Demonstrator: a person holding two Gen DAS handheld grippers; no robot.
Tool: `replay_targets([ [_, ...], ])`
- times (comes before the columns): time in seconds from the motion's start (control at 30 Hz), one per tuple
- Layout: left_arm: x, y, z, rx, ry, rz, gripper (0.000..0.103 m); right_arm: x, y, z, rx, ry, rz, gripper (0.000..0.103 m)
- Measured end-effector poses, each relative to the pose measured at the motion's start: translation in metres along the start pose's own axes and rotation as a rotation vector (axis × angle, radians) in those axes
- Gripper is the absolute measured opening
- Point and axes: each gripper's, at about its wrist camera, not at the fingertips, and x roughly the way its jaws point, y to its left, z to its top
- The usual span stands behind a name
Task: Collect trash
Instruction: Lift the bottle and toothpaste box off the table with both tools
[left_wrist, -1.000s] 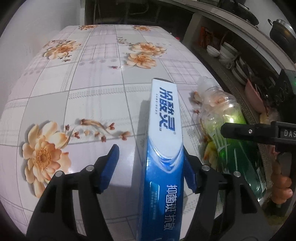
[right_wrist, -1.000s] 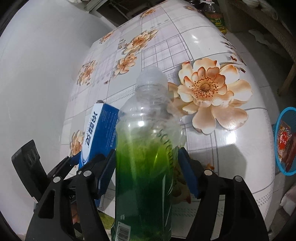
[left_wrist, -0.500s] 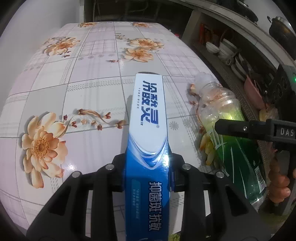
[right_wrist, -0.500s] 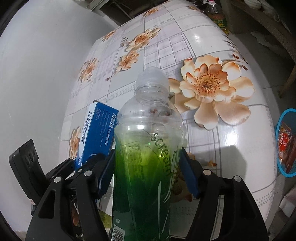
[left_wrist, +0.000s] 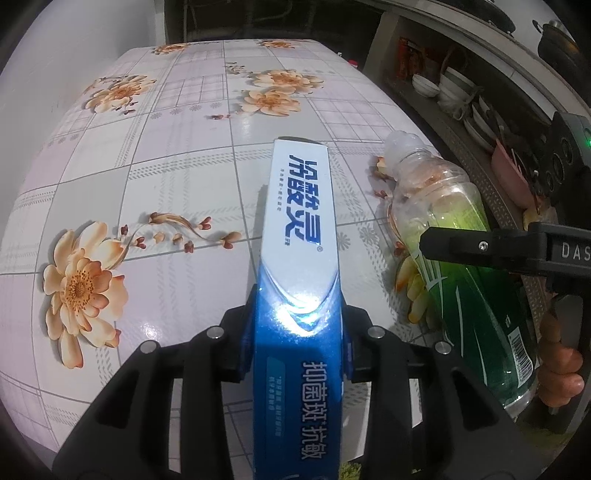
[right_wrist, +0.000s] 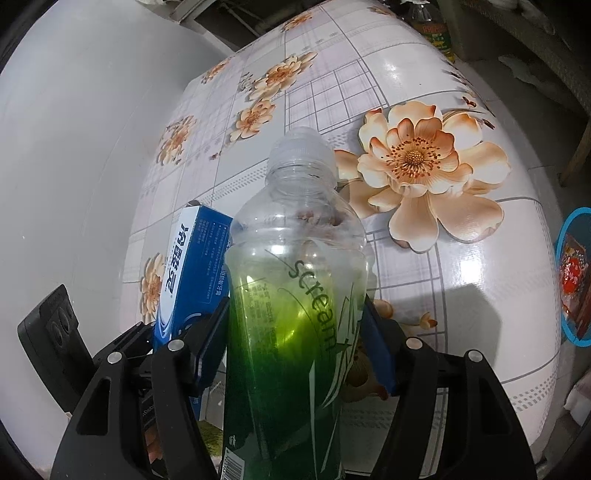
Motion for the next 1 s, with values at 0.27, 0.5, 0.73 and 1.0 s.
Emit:
replay_targets([
  [0.27, -0.001, 0.0, -0.001, -0.006, -0.005, 0.001, 0.032, -0.001, -0.004, -0.001, 0.009, -0.011, 0.028, 0.064],
  [0.5, -0.004, 0.005, -0.003, -0.03, -0.018, -0.001, 0.031, -0.003, -0.003, -0.005, 0.005, -0.011, 0.031, 0.063],
  [0.73, -0.011, 0.007, -0.004, -0.034, -0.044, 0.016, 0.031, -0.003, -0.003, -0.007, 0.011, -0.009, 0.048, 0.063],
  [1.0, -0.021, 0.005, -0.003, -0.027, -0.077, 0.044, 0.031, -0.006, -0.004, -0.01, 0.011, -0.013, 0.054, 0.063],
])
